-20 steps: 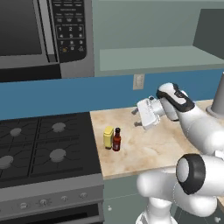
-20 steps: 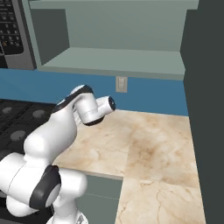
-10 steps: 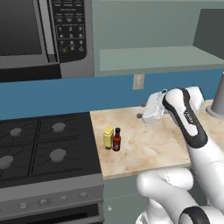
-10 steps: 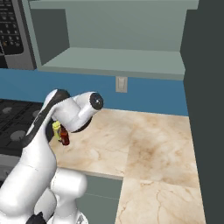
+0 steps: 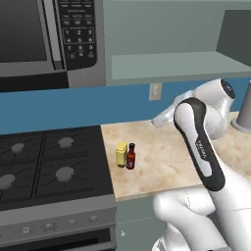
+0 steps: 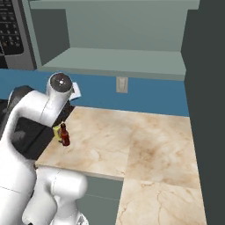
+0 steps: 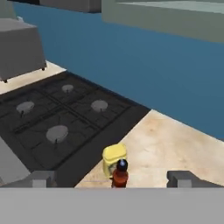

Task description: Take 2 condiments from the cabinet and move them on the counter near the stove.Make sure the condiments are lined up with each other, next to each other.

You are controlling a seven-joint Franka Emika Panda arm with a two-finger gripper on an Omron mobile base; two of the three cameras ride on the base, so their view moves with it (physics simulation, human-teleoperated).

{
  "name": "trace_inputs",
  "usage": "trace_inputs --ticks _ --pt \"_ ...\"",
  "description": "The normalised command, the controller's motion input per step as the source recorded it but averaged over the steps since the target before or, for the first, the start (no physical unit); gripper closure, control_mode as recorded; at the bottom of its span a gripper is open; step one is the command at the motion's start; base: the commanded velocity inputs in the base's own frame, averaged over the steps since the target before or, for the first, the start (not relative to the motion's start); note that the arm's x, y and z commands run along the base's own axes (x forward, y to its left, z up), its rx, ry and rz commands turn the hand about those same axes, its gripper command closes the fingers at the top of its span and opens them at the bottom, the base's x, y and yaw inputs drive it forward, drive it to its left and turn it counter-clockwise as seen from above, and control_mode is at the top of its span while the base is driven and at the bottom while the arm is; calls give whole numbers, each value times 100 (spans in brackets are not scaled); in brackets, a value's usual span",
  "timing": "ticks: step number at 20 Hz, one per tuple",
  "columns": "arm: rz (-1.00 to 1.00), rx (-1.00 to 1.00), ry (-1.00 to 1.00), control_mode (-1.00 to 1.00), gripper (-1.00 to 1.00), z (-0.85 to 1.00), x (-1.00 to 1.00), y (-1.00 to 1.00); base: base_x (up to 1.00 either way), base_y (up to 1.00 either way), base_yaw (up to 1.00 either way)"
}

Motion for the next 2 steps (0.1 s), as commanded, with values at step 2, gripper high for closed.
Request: trace_inputs --ticks 2 --pt "-22 -16 43 -100 -100 59 -45 -10 0 0 0"
